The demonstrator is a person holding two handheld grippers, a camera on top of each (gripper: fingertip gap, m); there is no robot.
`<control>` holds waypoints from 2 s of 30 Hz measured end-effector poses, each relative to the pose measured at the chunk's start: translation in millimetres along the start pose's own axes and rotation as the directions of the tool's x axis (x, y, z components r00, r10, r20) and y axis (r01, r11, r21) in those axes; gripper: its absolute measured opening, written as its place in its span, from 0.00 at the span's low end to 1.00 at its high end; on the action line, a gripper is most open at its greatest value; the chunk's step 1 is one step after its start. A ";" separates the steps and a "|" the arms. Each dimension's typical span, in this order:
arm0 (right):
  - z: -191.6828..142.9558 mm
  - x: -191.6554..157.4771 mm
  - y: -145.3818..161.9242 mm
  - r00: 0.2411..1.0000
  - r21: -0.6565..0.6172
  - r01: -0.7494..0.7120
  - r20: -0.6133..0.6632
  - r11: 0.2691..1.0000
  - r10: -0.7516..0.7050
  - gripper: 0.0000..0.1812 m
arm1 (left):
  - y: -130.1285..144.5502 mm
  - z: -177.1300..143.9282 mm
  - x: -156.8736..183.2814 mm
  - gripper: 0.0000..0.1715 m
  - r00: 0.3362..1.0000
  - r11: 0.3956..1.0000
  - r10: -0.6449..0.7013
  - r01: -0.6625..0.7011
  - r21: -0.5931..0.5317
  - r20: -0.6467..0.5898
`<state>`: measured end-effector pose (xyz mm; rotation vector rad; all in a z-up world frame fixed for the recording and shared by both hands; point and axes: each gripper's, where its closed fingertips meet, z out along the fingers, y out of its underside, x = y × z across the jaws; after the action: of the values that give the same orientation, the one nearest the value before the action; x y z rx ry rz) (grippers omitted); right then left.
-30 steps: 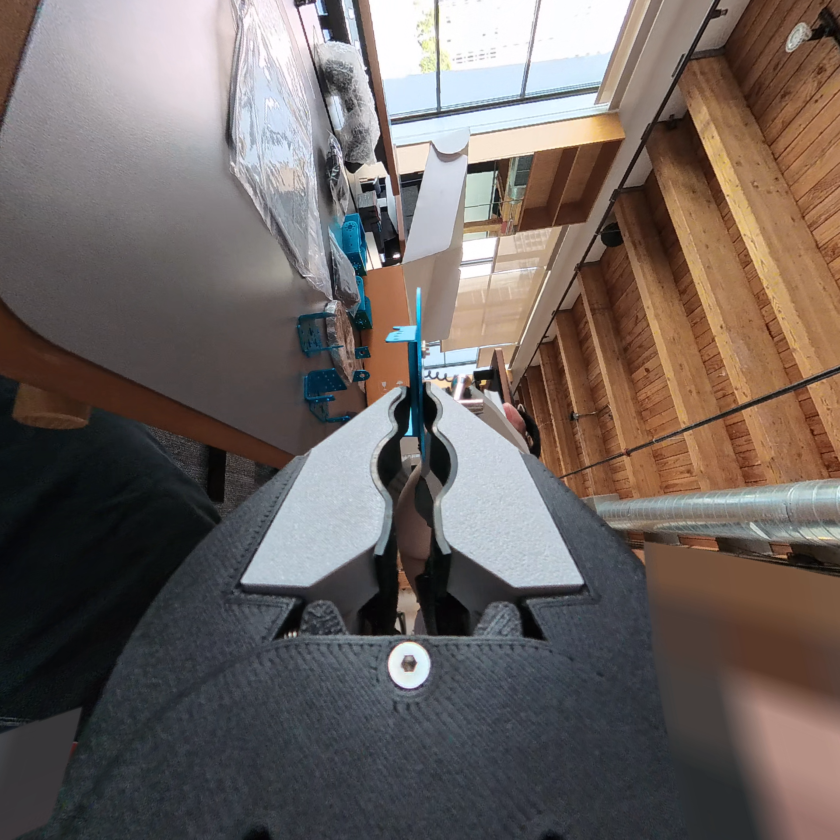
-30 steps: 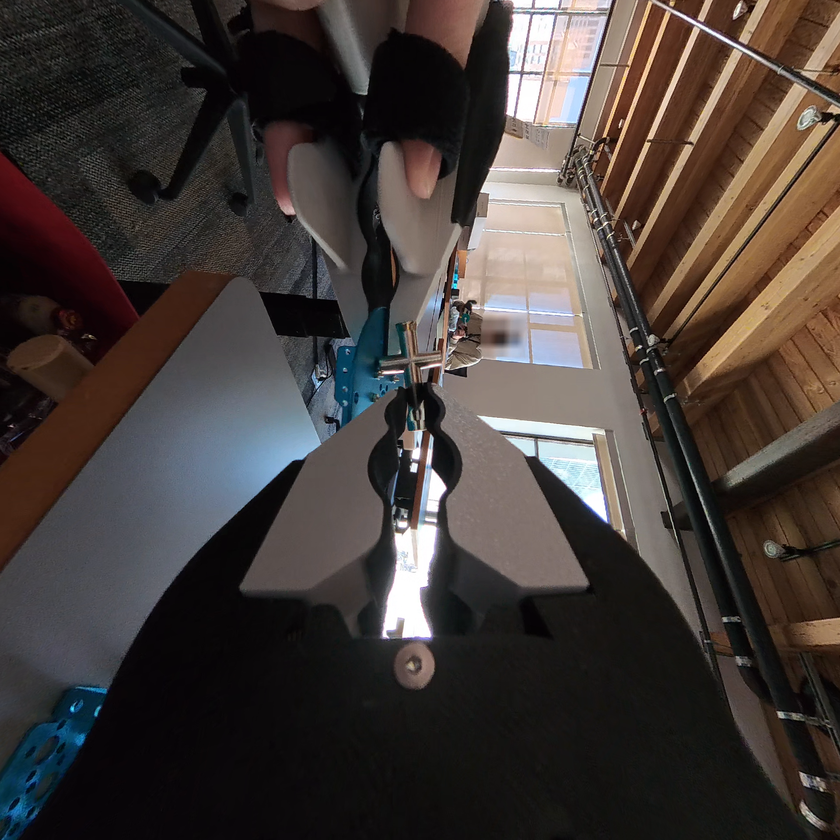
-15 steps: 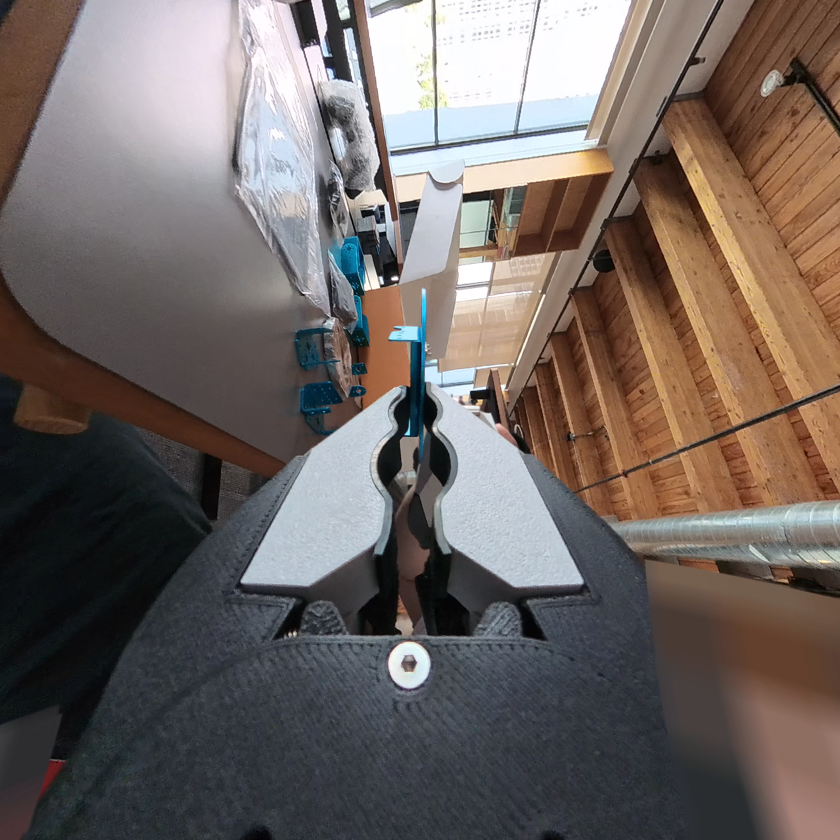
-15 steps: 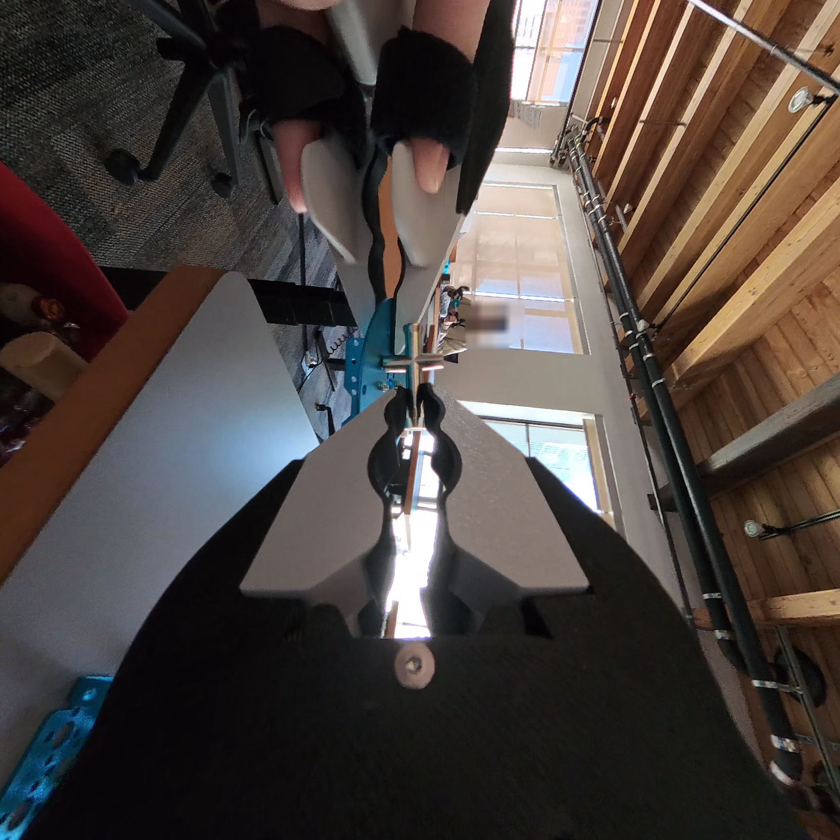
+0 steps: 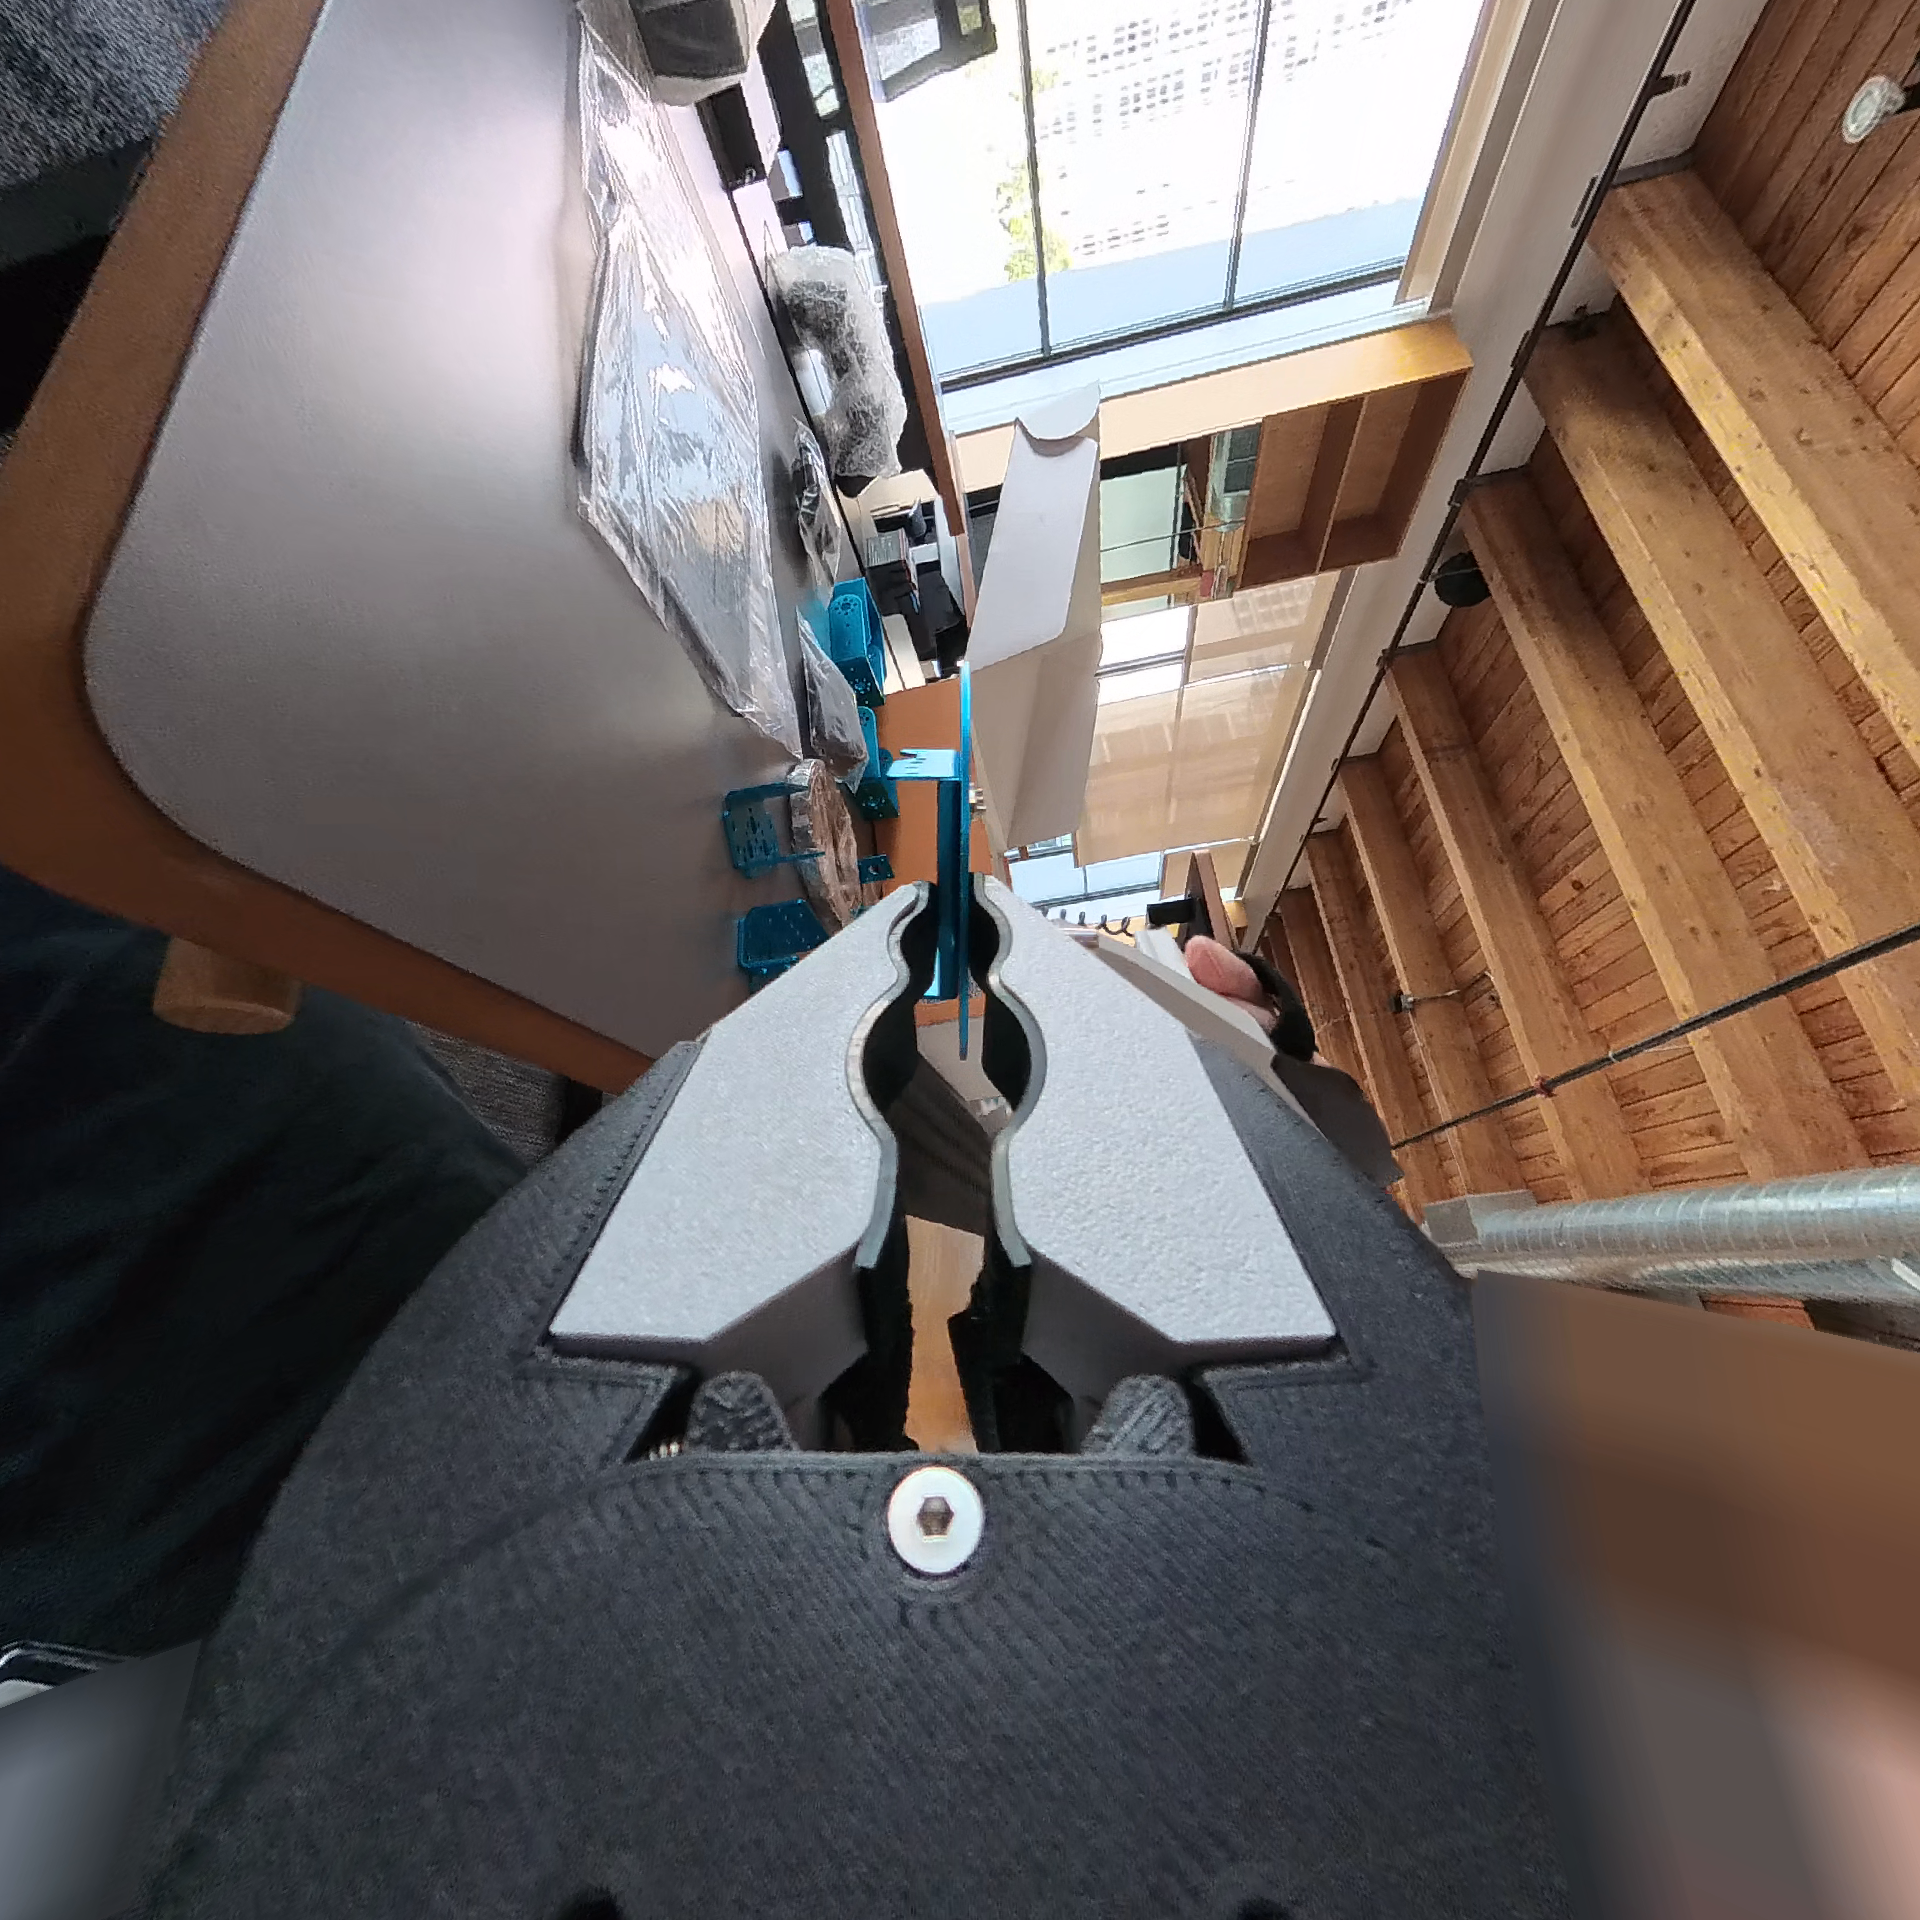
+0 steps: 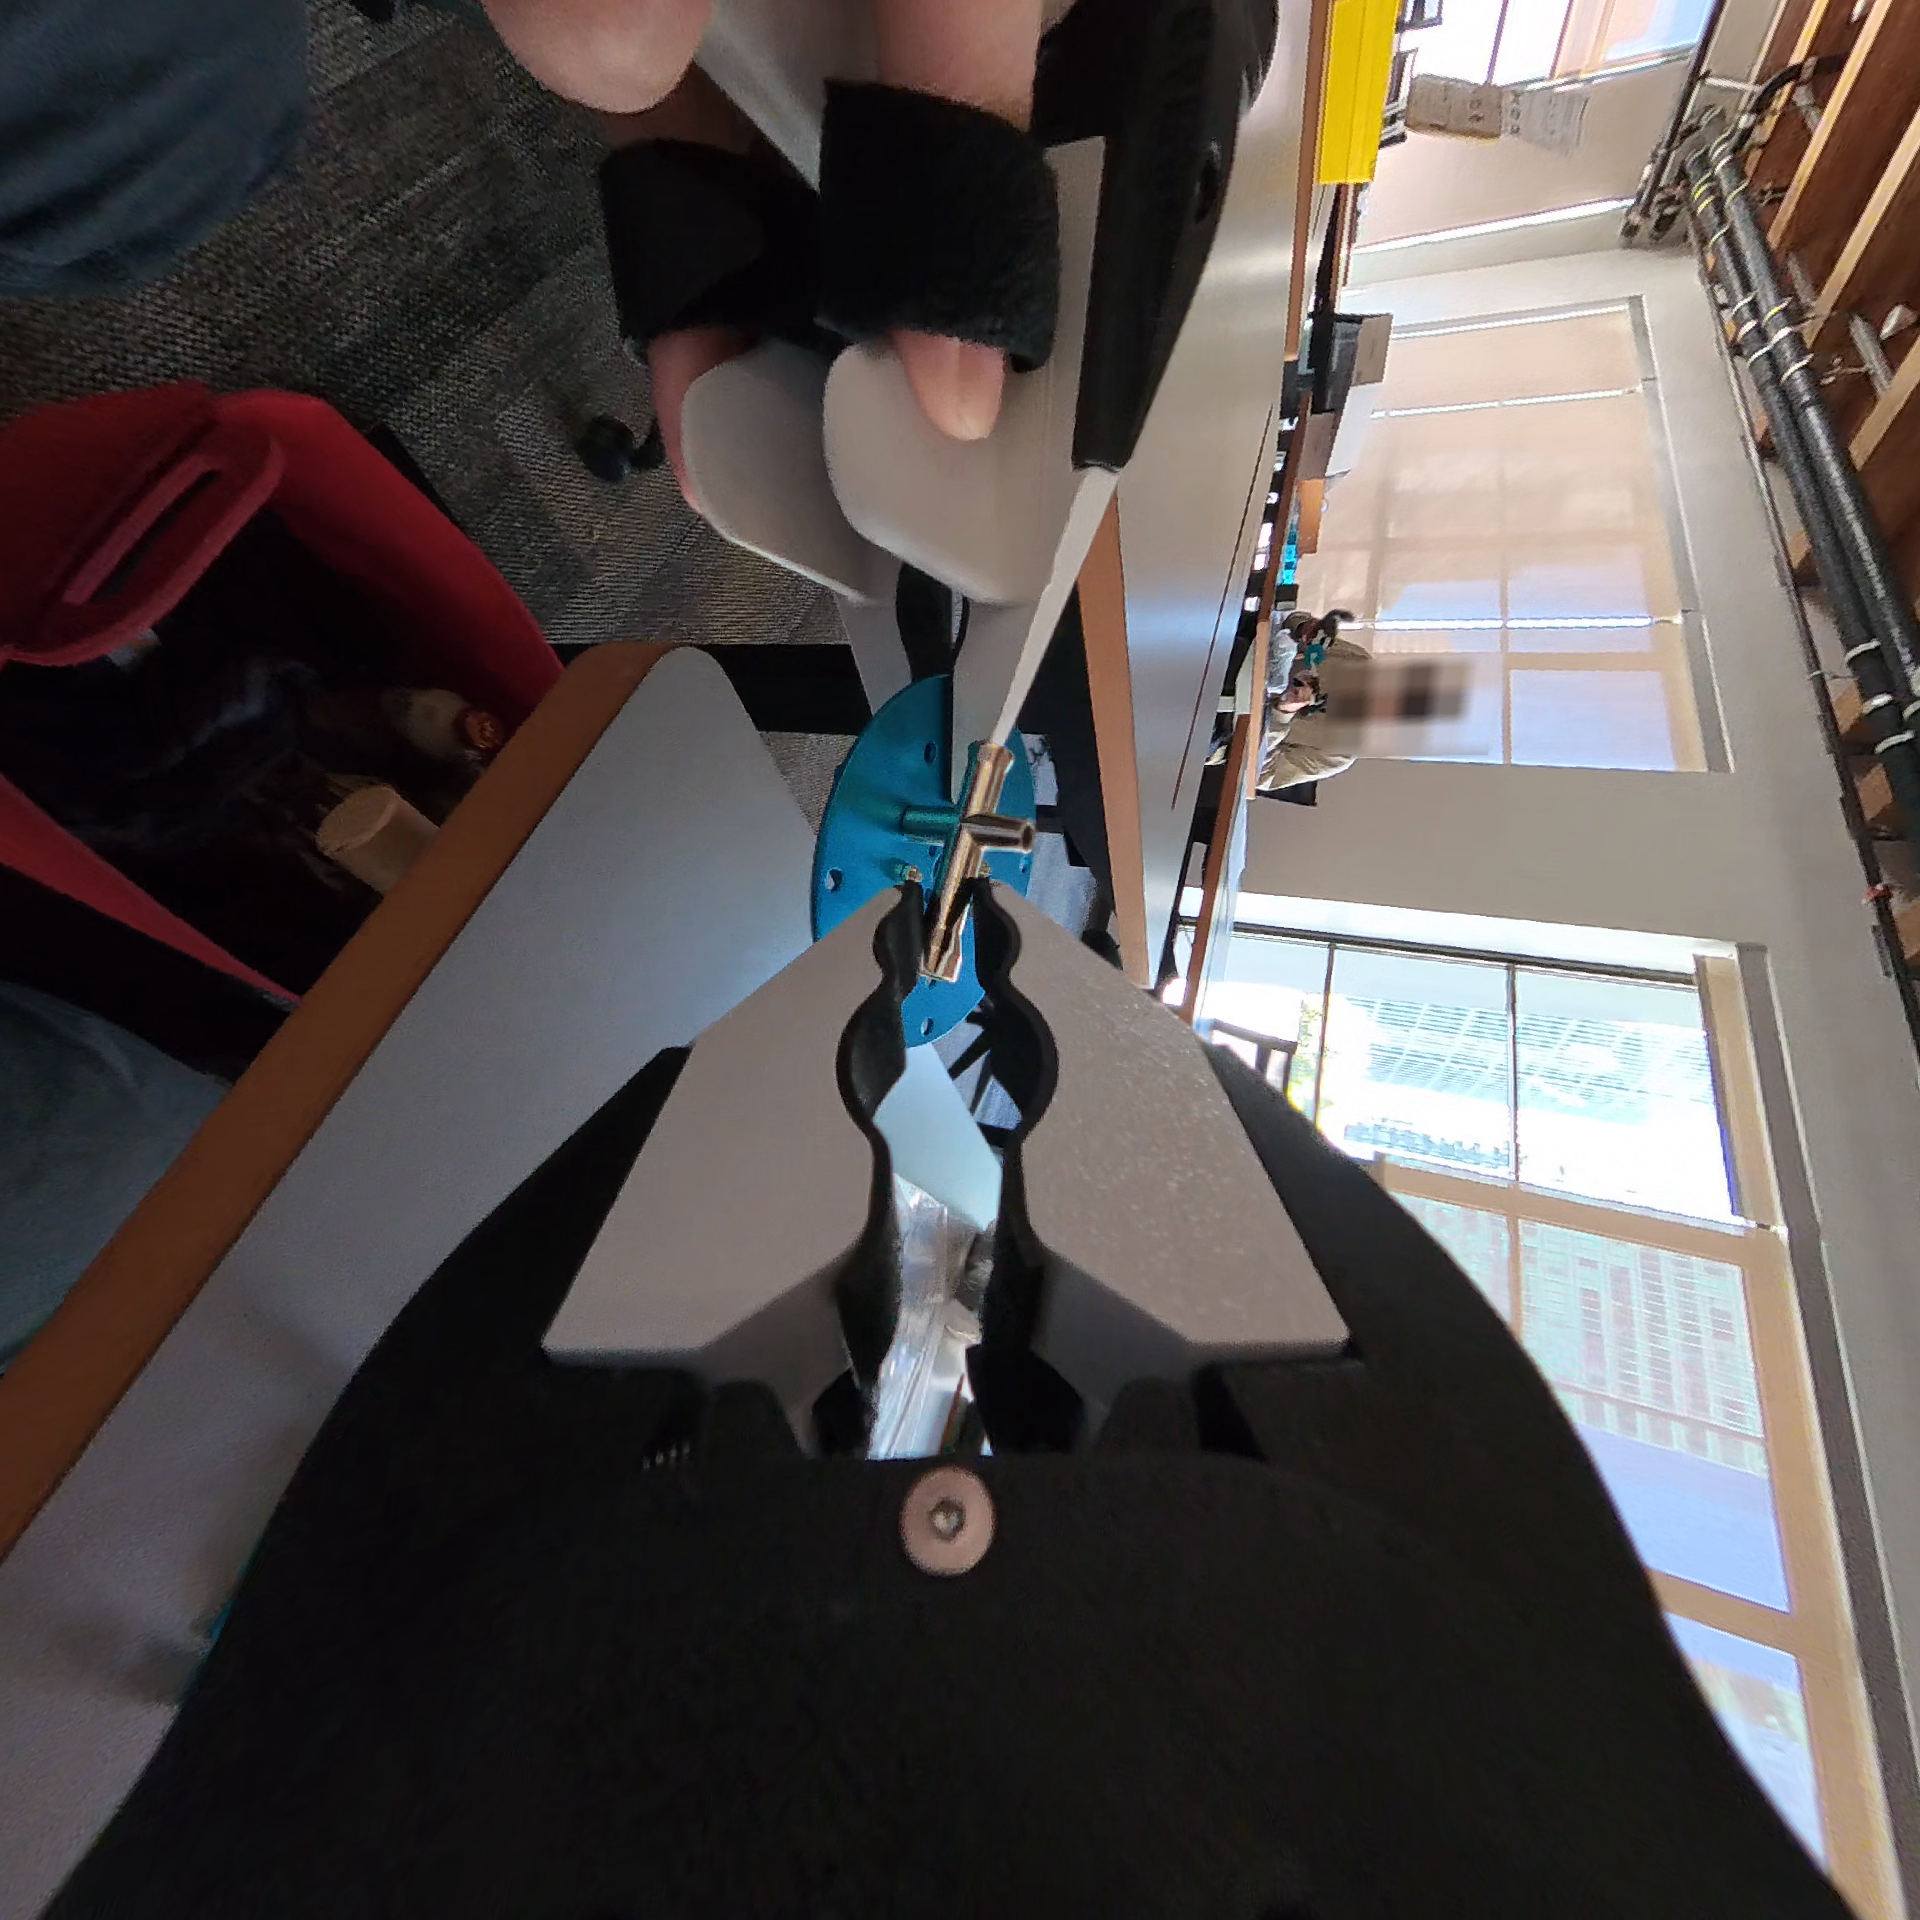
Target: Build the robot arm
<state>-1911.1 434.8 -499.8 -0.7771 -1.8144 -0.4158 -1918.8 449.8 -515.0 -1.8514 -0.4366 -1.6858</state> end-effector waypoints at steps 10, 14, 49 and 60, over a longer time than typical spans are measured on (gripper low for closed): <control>2.5 -4.4 -8.6 0.927 0.036 -0.324 0.212 0.945 0.310 0.05 | -1.8 -2.6 -2.7 0.02 1.000 1.000 0.007 -0.007 0.012 0.017; 4.8 -4.2 -11.9 0.856 0.027 -0.453 0.293 0.891 0.427 0.06 | 2.1 0.5 -0.7 0.02 0.999 1.000 0.022 -0.022 0.001 0.022; -1.3 -12.6 -2.1 0.504 -0.066 -0.734 0.614 0.676 0.608 0.04 | 14.7 7.9 2.6 0.02 0.995 0.996 0.070 -0.066 -0.059 0.070; -1.7 -10.5 1.4 0.520 -0.063 -0.727 0.600 0.684 0.608 0.05 | 13.4 4.6 6.4 0.02 0.997 0.997 0.065 -0.063 -0.052 0.048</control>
<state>-1906.6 431.5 -509.1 -1.5060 -1.8619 0.5948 -1906.3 441.4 -511.6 -1.9269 -0.3545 -1.6249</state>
